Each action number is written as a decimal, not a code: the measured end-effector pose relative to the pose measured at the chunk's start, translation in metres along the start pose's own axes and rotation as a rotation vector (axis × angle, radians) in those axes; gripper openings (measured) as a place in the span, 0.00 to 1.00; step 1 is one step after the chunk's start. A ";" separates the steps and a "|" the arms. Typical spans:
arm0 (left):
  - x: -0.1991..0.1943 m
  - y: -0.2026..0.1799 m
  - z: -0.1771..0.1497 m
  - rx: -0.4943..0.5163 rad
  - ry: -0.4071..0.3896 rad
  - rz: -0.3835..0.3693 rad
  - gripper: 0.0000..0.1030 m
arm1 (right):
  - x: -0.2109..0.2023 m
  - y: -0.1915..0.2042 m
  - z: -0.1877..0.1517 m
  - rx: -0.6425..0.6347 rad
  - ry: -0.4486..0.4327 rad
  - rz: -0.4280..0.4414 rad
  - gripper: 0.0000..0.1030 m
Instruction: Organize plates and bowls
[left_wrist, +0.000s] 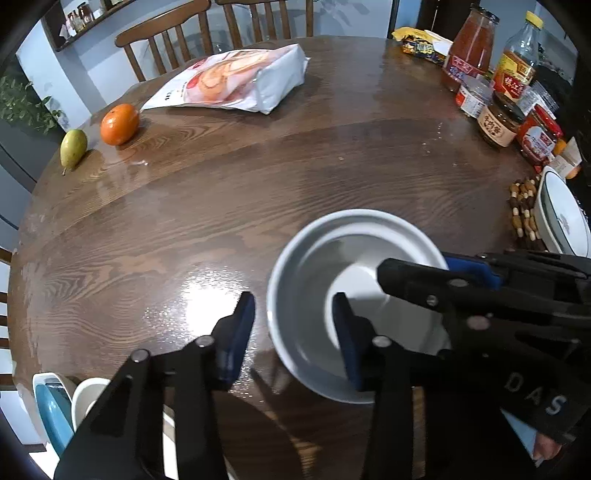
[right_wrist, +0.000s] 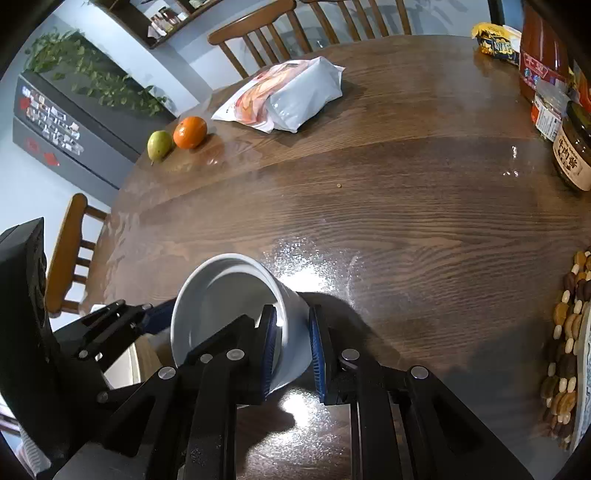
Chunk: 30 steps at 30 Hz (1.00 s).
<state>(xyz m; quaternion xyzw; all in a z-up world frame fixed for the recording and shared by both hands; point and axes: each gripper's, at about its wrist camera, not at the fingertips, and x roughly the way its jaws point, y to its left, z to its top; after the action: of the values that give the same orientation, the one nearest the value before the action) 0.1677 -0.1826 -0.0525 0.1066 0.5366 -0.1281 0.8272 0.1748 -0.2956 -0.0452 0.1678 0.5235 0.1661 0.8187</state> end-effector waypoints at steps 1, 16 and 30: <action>0.000 -0.001 0.000 0.000 0.000 -0.005 0.33 | 0.000 0.001 0.000 -0.001 -0.001 -0.003 0.17; -0.003 -0.003 -0.002 -0.011 -0.020 -0.012 0.25 | 0.000 0.001 -0.002 -0.008 -0.020 -0.012 0.17; -0.006 -0.002 -0.007 -0.027 -0.051 -0.013 0.22 | -0.003 0.002 -0.005 -0.008 -0.042 -0.024 0.17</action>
<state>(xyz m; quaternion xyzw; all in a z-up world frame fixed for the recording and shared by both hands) 0.1587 -0.1816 -0.0498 0.0886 0.5175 -0.1288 0.8413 0.1686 -0.2948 -0.0439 0.1616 0.5076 0.1547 0.8321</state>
